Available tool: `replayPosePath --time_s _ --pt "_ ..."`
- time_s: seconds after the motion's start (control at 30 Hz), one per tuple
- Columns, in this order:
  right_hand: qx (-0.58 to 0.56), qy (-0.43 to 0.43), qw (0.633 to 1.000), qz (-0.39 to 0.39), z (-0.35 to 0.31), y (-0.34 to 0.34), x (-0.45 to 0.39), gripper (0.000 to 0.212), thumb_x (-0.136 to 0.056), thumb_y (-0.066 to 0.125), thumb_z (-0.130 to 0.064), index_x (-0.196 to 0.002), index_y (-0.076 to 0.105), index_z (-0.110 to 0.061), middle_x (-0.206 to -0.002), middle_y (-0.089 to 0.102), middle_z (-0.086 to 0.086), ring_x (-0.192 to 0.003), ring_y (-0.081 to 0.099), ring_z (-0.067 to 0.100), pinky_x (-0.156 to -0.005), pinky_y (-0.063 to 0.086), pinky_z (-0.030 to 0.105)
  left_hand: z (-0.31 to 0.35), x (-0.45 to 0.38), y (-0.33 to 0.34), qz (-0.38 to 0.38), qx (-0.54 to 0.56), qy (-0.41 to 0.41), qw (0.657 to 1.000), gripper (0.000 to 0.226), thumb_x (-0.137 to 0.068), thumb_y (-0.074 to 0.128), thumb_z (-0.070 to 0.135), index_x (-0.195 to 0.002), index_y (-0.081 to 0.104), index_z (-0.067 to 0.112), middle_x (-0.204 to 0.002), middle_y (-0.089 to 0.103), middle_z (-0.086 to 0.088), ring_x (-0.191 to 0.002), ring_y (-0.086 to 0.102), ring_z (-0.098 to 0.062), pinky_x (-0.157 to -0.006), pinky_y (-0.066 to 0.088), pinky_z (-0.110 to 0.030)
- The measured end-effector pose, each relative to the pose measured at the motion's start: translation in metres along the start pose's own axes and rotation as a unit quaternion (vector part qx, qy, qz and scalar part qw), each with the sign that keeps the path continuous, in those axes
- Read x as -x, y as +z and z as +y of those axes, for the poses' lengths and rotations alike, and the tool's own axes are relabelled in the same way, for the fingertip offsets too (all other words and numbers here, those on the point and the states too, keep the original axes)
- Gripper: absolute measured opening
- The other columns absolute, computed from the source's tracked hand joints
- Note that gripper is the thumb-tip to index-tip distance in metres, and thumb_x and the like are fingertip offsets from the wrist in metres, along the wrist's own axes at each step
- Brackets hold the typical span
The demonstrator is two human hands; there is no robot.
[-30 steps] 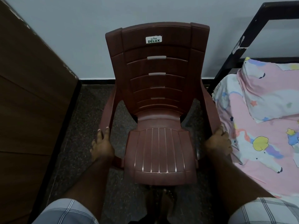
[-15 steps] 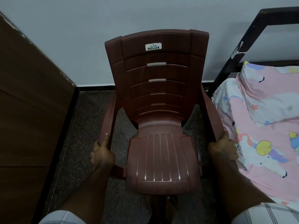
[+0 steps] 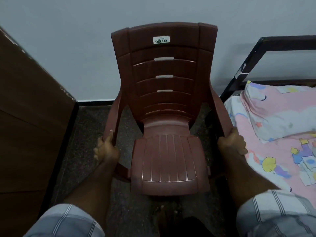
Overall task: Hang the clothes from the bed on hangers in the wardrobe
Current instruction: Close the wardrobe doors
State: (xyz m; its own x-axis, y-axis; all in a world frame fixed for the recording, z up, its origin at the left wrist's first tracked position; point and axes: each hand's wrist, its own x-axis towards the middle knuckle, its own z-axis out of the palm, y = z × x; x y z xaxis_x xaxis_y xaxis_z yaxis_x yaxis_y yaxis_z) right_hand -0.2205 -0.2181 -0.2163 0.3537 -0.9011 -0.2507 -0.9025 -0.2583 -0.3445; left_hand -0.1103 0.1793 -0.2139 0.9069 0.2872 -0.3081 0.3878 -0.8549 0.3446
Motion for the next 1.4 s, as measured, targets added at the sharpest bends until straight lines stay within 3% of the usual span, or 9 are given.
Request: replayPosePath --time_s 0.27,0.67,1.1,1.4 --pt "-0.014 -0.026 0.999 0.024 -0.064 0.004 -0.050 0.058 -0.082 0.065 -0.034 -0.136 0.044 -0.024 -0.122 0.062 0.016 -0.112 0.058 0.043 -0.098 0.045 0.059 0.056 -0.058 -0.007 0.025 0.011 0.012 1.000 0.075 -0.093 0.060 0.006 -0.151 0.034 0.046 -0.161 0.025 -0.007 -0.135 0.035 -0.043 -0.112 0.031 -0.054" --pt "-0.018 -0.028 0.999 0.004 -0.129 0.027 -0.139 0.062 -0.082 0.067 -0.028 -0.138 0.043 -0.024 -0.121 0.062 0.016 -0.111 0.059 0.042 -0.097 0.045 0.058 0.136 -0.137 0.022 0.022 0.022 0.009 0.999 0.078 -0.092 0.060 0.004 -0.150 0.033 0.048 -0.158 0.027 -0.007 -0.135 0.033 -0.044 -0.112 0.031 -0.058" --pt "-0.007 -0.062 0.998 -0.029 -0.155 0.061 -0.193 0.067 -0.083 0.065 -0.028 -0.143 0.038 -0.019 -0.120 0.062 0.019 -0.109 0.058 0.045 -0.094 0.048 0.057 0.167 -0.191 0.053 0.006 -0.006 0.011 1.000 0.080 -0.089 0.063 0.005 -0.152 0.032 0.045 -0.159 0.025 -0.010 -0.135 0.035 -0.046 -0.110 0.034 -0.061" --pt "0.013 -0.025 1.000 -0.015 -0.172 0.074 -0.203 0.075 -0.084 0.067 -0.028 -0.151 0.034 -0.023 -0.128 0.057 0.023 -0.118 0.053 0.046 -0.099 0.042 0.055 0.176 -0.206 0.062 0.006 -0.029 0.002 1.000 0.079 -0.091 0.064 0.008 -0.152 0.031 0.046 -0.160 0.025 -0.011 -0.134 0.036 -0.047 -0.110 0.033 -0.063"
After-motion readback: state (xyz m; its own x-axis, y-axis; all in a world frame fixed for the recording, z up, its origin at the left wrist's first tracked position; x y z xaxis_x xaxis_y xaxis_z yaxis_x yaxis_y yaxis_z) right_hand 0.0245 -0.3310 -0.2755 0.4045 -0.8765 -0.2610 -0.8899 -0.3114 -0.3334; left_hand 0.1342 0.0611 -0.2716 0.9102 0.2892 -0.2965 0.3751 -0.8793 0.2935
